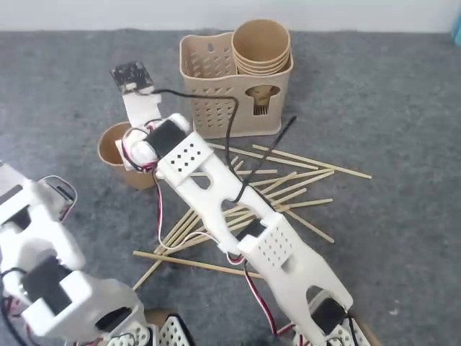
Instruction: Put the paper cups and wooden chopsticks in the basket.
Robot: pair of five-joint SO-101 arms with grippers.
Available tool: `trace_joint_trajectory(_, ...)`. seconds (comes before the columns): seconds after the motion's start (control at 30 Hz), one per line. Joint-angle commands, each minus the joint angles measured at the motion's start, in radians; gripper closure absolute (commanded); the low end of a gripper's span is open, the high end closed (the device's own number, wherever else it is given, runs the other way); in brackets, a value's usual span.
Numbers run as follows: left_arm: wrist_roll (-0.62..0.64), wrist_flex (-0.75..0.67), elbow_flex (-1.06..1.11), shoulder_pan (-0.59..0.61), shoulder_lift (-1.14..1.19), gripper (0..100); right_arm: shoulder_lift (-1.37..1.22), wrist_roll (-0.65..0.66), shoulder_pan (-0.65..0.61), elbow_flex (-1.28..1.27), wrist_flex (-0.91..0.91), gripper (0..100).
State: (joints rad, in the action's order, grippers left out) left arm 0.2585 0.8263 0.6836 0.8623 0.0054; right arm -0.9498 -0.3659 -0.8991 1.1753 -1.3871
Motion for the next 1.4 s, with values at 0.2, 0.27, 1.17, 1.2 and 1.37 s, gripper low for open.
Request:
trace_joint_trajectory(0.2,0.003,0.009,-0.038,-0.009,-0.008,85,0.019,0.038,0.013,0.04,0.002,97.2)
trace_joint_trajectory(0.27,0.003,0.008,-0.038,-0.009,-0.008,85,0.022,0.064,0.013,0.049,-0.012,99.5)
trace_joint_trajectory(1.17,0.0,0.005,-0.038,-0.026,0.0,85,0.656,0.365,0.501,0.466,-0.283,99.2)
trace_joint_trajectory(1.2,0.0,0.005,-0.038,-0.026,0.0,85,0.659,0.376,0.535,0.466,-0.263,99.2)
trace_joint_trajectory(1.37,-0.002,0.005,-0.038,-0.026,0.0,85,0.608,0.43,0.682,0.465,-0.189,99.2)
